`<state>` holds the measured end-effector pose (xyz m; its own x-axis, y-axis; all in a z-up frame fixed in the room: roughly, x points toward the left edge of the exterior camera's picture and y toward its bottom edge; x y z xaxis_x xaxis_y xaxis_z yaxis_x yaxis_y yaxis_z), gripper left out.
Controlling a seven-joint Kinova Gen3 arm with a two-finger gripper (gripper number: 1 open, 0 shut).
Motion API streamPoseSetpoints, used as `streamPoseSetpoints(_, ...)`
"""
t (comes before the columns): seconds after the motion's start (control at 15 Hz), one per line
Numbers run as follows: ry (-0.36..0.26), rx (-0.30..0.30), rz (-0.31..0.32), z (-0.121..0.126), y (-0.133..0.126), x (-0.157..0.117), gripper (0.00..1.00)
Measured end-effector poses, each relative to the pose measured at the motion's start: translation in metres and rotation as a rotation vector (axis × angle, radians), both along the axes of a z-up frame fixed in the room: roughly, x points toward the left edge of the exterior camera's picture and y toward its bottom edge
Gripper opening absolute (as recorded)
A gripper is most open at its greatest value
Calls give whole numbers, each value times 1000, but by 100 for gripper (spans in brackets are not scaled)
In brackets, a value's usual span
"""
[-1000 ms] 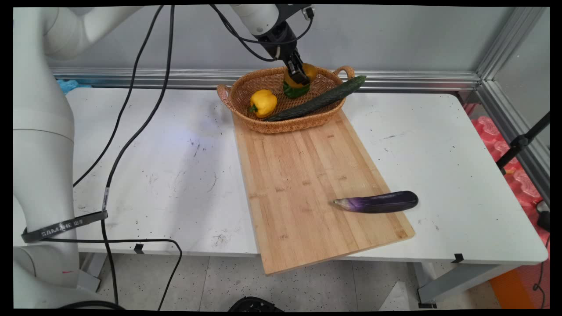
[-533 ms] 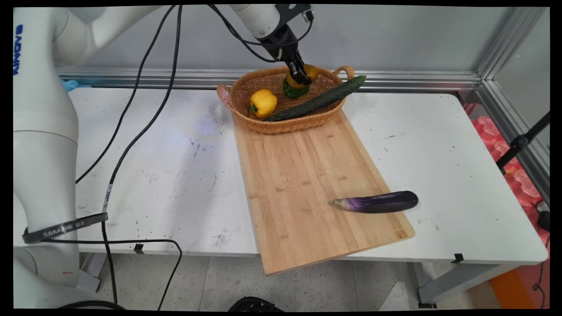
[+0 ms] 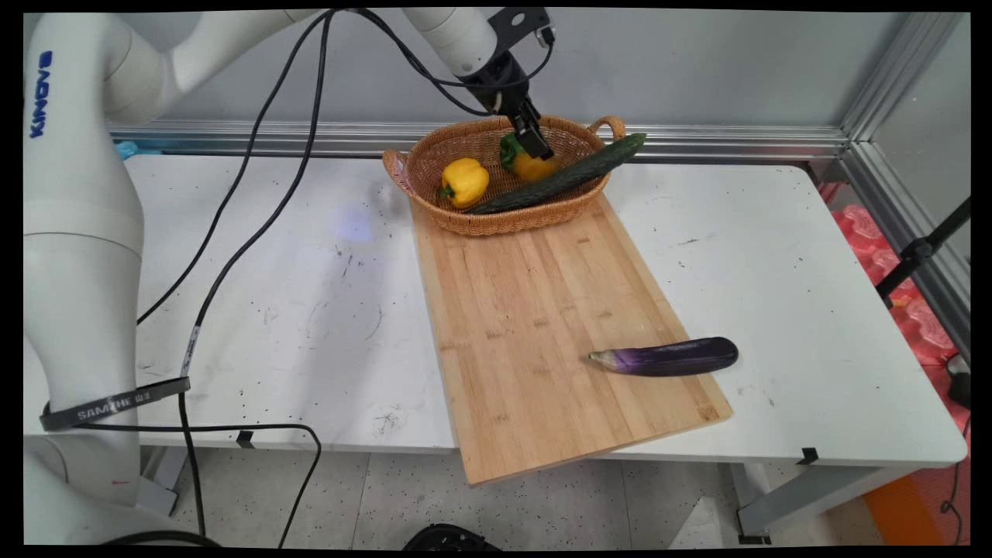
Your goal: Place the picked object in the vegetable basket
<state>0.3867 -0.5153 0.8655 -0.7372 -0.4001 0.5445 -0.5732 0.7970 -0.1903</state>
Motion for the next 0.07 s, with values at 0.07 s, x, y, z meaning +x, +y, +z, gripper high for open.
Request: streamPoseSetpoints(0.07,3,0,0,-1,-1,0,100)
